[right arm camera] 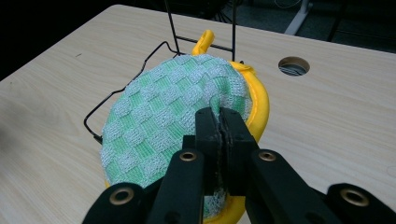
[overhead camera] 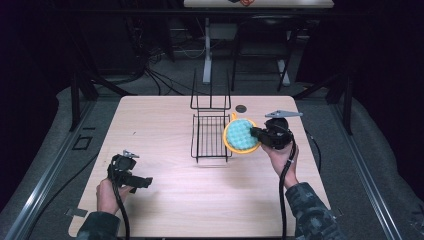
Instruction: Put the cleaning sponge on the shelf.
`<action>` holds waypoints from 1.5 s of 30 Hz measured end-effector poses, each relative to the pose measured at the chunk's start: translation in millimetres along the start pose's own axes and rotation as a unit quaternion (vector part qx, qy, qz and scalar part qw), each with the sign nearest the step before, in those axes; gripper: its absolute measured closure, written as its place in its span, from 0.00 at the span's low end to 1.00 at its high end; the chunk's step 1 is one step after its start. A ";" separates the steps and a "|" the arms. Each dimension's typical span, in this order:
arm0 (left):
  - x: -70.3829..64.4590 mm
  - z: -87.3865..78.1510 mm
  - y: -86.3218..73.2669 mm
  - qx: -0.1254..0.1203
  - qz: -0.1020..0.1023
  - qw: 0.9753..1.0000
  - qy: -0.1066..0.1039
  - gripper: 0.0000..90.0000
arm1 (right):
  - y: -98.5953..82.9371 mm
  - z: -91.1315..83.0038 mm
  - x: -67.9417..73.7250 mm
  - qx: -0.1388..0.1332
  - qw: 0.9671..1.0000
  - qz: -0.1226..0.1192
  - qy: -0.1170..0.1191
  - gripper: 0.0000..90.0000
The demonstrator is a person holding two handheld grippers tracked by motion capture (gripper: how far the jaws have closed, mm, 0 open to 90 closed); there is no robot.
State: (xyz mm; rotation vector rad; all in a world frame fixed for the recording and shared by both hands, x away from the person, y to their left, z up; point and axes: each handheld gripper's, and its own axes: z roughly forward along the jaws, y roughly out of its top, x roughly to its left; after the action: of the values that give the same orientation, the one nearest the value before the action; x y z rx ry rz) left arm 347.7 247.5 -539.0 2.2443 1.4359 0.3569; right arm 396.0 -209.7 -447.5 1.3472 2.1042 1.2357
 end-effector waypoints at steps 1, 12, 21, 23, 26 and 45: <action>0.0 0.0 0.0 0.000 0.001 1.000 0.000 0.00 | 0.4 1.0 0.6 0.001 1.000 0.000 0.000 0.97; 0.3 -0.2 0.3 0.000 0.001 1.000 -0.003 0.00 | 2.7 12.1 7.4 -0.004 1.000 0.001 0.005 0.97; -0.3 0.0 0.3 -0.002 0.003 1.000 -0.004 0.00 | 2.4 23.5 13.2 -0.001 1.000 0.006 0.006 0.97; -0.5 0.2 0.4 -0.002 0.004 1.000 -0.004 0.00 | 1.8 26.7 13.8 -0.002 1.000 0.007 0.006 0.97; -0.8 0.1 0.5 0.000 0.005 1.000 -0.005 0.00 | 0.9 30.6 15.2 -0.001 1.000 0.009 0.004 0.97; -1.5 0.6 0.6 0.000 0.009 1.000 -0.008 0.00 | -4.1 59.5 24.8 -0.001 0.999 0.047 0.008 0.97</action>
State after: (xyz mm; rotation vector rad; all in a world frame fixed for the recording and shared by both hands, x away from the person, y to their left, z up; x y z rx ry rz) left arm 347.8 245.7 -539.2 2.2559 1.4092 0.3430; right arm 421.9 -160.4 -480.2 1.4555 2.0709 1.2878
